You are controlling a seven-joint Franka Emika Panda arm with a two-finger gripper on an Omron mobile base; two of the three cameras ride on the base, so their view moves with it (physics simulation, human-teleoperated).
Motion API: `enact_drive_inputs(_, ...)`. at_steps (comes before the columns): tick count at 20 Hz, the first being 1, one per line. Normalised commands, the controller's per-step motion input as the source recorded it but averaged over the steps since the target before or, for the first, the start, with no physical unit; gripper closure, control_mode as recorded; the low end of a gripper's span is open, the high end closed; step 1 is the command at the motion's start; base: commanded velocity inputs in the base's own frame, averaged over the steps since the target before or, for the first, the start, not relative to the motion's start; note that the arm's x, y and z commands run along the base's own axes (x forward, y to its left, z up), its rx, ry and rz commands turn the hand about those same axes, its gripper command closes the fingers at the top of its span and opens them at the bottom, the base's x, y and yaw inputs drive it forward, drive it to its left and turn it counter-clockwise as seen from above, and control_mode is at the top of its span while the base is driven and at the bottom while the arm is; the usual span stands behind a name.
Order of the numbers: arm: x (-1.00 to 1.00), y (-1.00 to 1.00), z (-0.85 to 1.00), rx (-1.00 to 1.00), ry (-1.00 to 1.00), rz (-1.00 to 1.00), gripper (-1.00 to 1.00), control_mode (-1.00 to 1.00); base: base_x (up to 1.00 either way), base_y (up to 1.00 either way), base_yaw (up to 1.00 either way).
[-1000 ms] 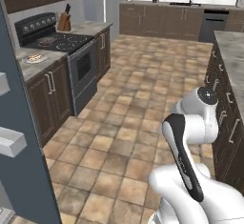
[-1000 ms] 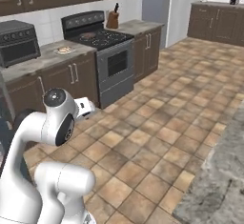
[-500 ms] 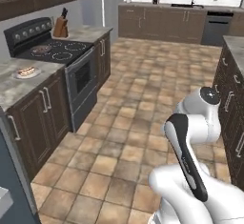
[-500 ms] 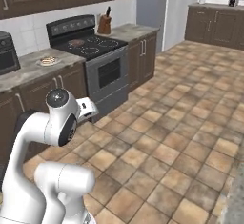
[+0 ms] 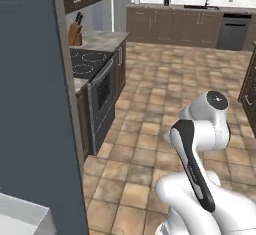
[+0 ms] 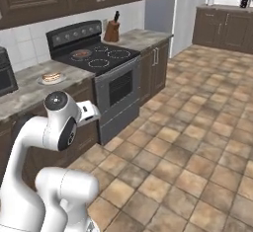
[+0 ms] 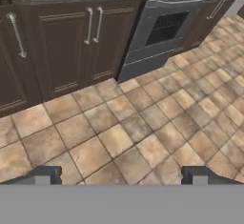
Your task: Place the cold items (potato and kiwi) from the fridge in one tupperware on the dining counter. Place the warm items (kebab skewer and hot dog) in the stove area in another tupperware.
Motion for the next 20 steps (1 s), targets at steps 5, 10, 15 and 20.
enact_drive_inputs(5, 0.0, 0.0, 0.0, 0.0, 0.0, 0.0, -1.0, 1.0, 1.0, -0.22, 0.03)
enact_drive_inputs(10, 0.0, 0.0, 0.0, 0.0, 0.0, 0.0, -1.0, 1.0, 1.0, -0.15, 0.15)
enact_drive_inputs(15, 0.0, 0.0, 0.0, 0.0, 0.0, 0.0, -1.0, 1.0, 1.0, 0.02, 0.31)
enact_drive_inputs(20, 0.0, 0.0, 0.0, 0.0, 0.0, 0.0, -1.0, 1.0, 0.72, 0.0, 0.41)
